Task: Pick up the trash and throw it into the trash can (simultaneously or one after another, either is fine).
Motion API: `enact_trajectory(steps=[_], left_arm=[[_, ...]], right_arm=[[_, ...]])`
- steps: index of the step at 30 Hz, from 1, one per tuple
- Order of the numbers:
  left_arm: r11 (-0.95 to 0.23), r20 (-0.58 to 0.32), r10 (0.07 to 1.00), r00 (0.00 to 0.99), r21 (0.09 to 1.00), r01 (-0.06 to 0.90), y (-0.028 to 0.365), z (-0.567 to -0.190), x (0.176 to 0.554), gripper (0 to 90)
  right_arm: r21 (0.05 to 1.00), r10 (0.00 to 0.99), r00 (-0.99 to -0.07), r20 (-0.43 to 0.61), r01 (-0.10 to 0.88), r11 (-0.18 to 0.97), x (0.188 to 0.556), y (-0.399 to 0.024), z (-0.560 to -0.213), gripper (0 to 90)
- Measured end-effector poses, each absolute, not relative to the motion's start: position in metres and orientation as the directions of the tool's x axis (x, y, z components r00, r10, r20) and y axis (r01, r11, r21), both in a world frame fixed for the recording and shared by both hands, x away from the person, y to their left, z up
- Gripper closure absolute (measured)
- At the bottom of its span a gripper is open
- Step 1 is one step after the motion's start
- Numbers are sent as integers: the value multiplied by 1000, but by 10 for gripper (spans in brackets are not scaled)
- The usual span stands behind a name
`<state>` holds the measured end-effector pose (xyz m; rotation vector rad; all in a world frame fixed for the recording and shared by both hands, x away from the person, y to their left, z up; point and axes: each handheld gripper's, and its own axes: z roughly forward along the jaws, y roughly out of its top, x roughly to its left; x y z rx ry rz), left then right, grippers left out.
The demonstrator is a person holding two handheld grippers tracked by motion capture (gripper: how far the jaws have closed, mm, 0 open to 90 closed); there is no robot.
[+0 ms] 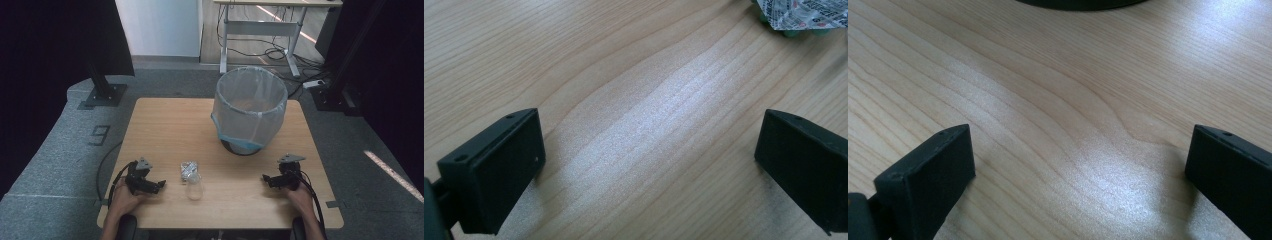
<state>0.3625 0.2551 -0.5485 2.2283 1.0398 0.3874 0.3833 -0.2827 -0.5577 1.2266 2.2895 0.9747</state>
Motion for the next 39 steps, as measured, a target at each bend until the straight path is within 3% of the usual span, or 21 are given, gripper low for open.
enact_trajectory(steps=[22,39], left_arm=[[-509,-35,730,682,638,578,254,-543,357,31],[-559,-34,649,760,655,508,227,-532,340,31]], right_arm=[[720,837,-547,3,582,378,382,-282,-558,0],[719,841,-541,5,586,373,381,-282,-558,0]])
